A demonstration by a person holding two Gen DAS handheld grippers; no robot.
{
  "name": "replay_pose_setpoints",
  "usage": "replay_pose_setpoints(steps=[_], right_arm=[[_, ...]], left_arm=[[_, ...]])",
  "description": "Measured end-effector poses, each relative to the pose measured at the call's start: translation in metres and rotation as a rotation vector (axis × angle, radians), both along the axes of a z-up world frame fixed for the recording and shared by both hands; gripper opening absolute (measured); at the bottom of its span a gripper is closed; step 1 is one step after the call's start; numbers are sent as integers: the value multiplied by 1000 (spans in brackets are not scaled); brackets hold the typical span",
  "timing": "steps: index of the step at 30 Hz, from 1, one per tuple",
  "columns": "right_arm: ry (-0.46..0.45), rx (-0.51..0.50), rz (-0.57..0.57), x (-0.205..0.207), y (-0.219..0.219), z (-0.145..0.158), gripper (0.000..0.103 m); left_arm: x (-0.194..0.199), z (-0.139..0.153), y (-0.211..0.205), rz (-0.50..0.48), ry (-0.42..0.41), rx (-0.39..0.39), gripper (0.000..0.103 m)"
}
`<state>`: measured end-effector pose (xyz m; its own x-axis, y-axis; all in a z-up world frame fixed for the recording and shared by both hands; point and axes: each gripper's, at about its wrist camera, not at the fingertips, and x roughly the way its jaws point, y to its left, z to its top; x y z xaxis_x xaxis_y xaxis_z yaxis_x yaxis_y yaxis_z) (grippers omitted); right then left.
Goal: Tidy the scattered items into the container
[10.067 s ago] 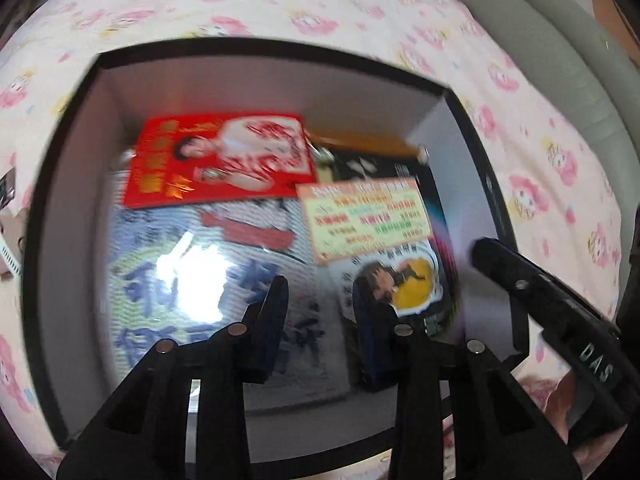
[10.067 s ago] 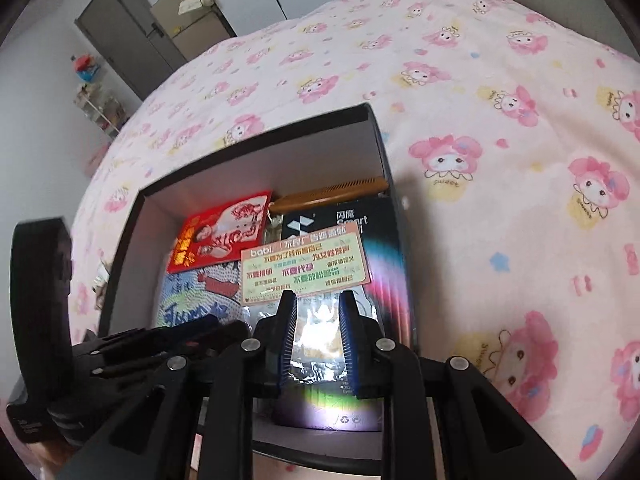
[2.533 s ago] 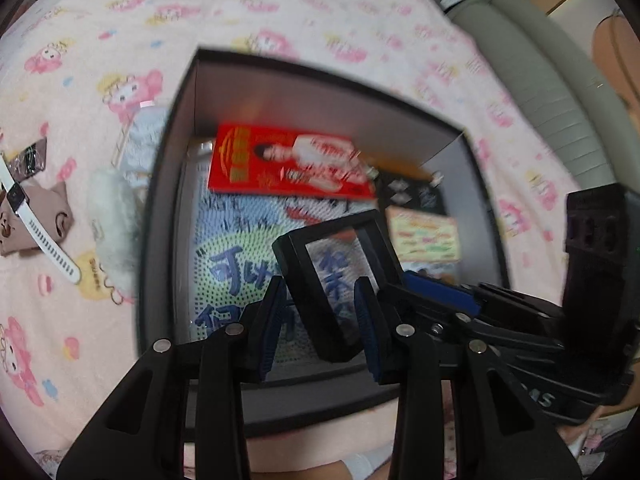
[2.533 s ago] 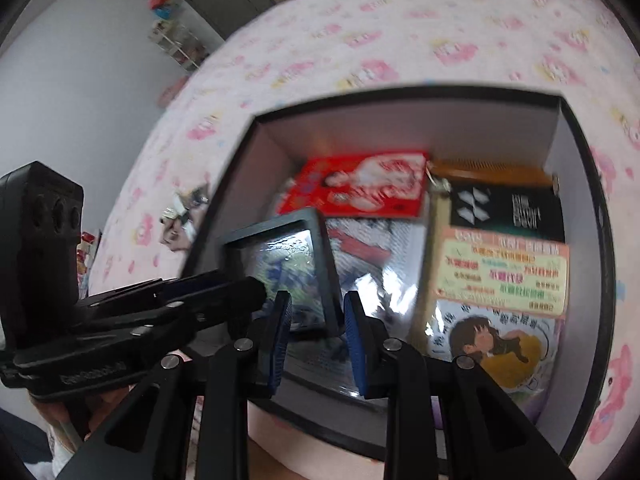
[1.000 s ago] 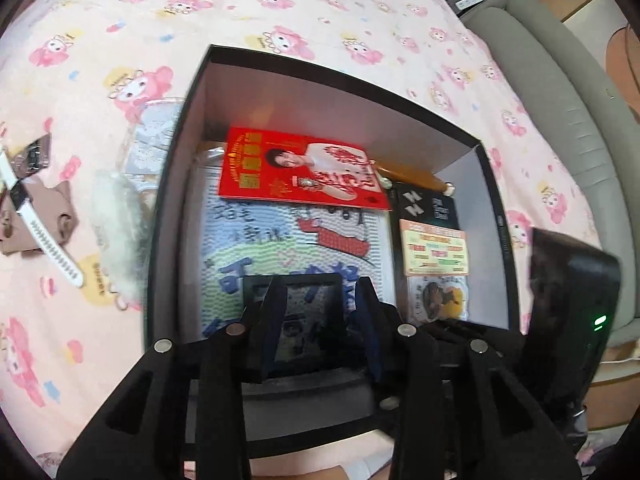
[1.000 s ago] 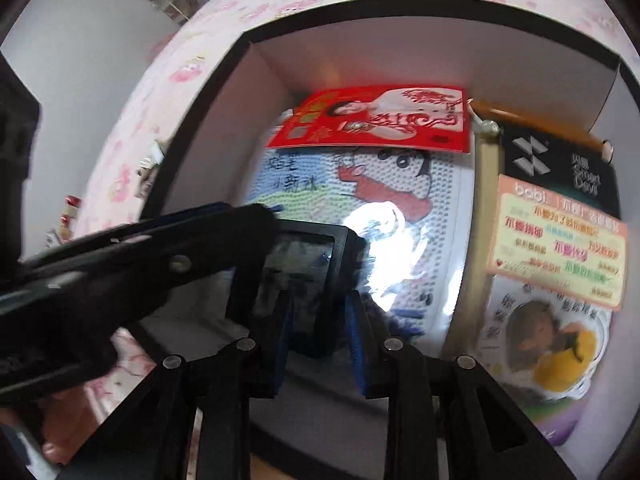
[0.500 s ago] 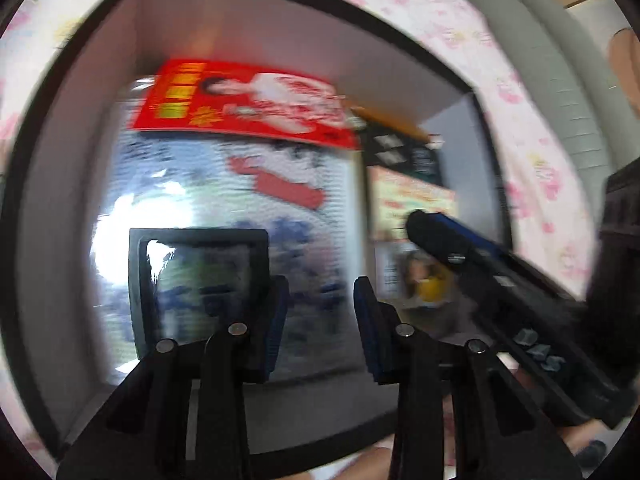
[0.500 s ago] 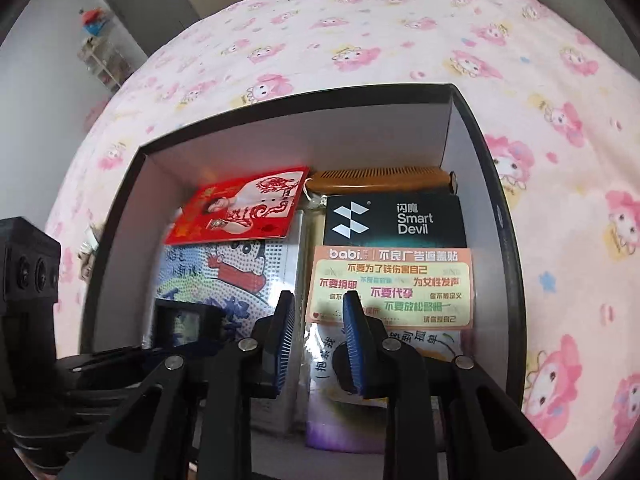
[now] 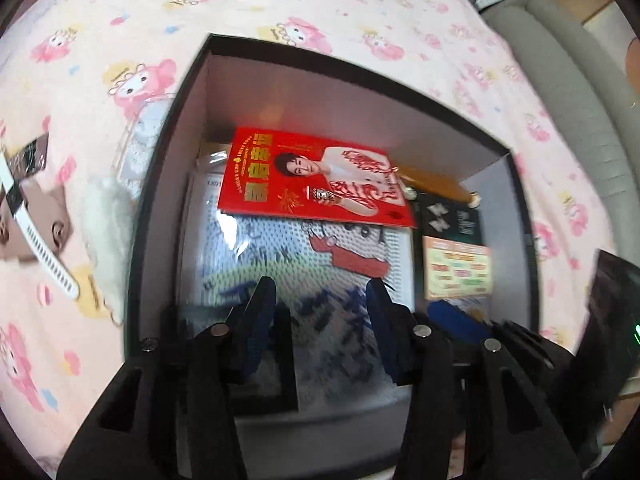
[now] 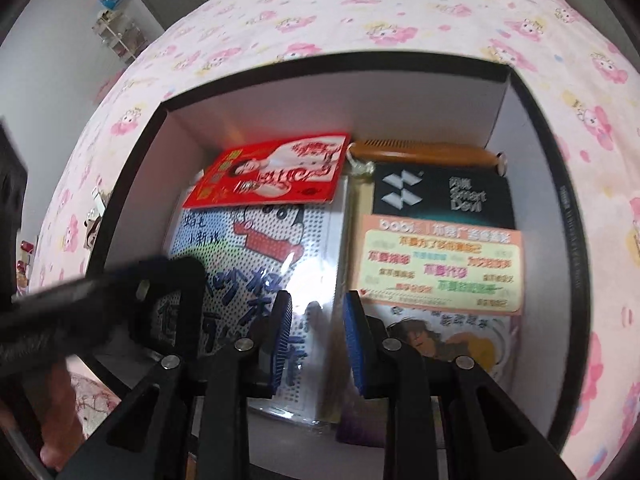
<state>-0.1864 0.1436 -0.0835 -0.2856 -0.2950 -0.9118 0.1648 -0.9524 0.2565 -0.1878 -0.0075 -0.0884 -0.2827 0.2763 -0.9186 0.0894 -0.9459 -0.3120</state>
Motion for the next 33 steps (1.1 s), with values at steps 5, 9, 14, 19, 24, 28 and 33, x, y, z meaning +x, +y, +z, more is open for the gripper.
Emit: replay_pose_setpoints(steps=[5,9,14,19,24,28,33], right_arm=[[0,26,44,5,-10,-4,24],[-17,17,31,4,-6,-7,24],[-29,6,18,1,-2,-6,24],[3,31,-20,3,2,1,26],[88,59,-69,12,10,22,35],[204,101,-95,27,16,50,48],[334,112,-219,60,39,82,54]], left_arm=[[-11,-9,3,-6,-47,-105,42],[-6,-15,0,-22,-95,-56,39],[3,-6,1,-41,-55,-48,47],[26,27,4,-45,72,-96,55],[50,70,0,-28,266,-185,86],[67,99,8,19,425,-254,98],[90,123,9,66,527,-305,103]])
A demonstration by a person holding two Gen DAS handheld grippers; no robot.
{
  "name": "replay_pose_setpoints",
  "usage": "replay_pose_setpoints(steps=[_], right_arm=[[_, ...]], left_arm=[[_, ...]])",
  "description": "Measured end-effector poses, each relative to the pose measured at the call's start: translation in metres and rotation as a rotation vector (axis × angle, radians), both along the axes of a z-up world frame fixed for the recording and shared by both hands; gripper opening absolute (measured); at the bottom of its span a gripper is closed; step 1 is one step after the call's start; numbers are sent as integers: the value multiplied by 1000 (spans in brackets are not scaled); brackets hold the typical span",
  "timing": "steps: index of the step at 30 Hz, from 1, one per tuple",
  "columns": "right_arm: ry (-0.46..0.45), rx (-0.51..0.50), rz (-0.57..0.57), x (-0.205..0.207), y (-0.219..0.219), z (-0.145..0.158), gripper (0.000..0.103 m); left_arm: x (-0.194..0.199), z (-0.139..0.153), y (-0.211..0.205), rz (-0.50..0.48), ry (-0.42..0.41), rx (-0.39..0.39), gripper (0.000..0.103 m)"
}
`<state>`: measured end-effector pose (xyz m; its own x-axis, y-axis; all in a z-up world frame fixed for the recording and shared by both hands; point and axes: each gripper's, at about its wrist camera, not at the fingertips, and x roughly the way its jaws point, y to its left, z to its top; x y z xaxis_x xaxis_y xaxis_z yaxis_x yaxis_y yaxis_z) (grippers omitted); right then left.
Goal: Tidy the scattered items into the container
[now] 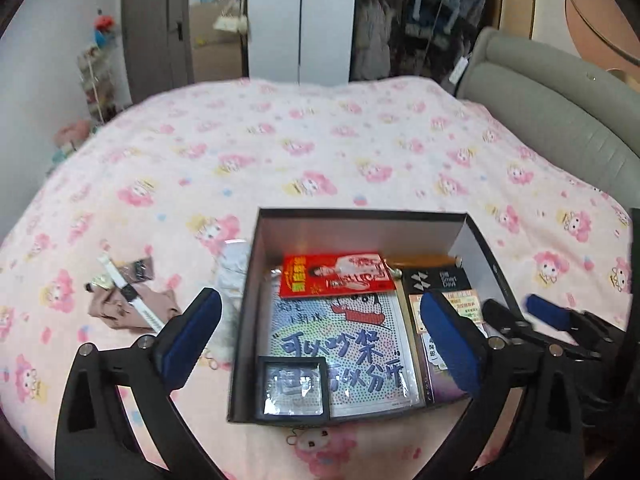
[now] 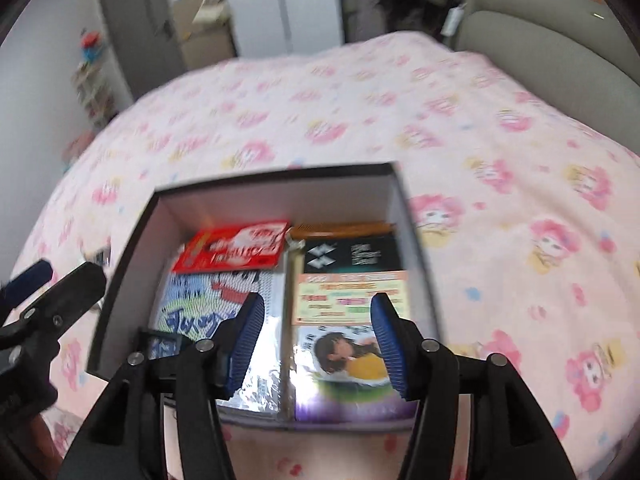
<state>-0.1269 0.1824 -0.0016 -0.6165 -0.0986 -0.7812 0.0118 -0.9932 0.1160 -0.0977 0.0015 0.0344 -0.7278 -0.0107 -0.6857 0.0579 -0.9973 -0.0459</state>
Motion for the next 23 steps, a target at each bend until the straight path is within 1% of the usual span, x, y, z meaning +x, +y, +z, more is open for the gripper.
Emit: replay_pose_setpoints(steps=[1,3,5,7,10,12,15,20,23], right_arm=[[20,0,-23,7,4,7,60],[75,21,-55,22,9,22,65],[119,40,-74,36,9,36,66],[141,25,-82,50,11,48,67],[133,-6,-80,70,11,56,69],[119,-19,-79,84,11,57,69],[125,-28,-78,101,10,57,69],[148,-2,-80,121,5,58,69],[149,-8,-77,124,4,60,69]], left_arm=[[5,3,2,7,5,-8,103],[17,12,2,3,17,-13,103],[27,18,5,-9,17,-15,103],[39,24,6,-8,28,-15,103],[62,36,6,0,47,-5,103],[74,37,6,-1,46,13,103],[90,33,7,-8,39,30,103],[103,28,12,-11,23,3,103],[108,32,10,-11,25,15,103]])
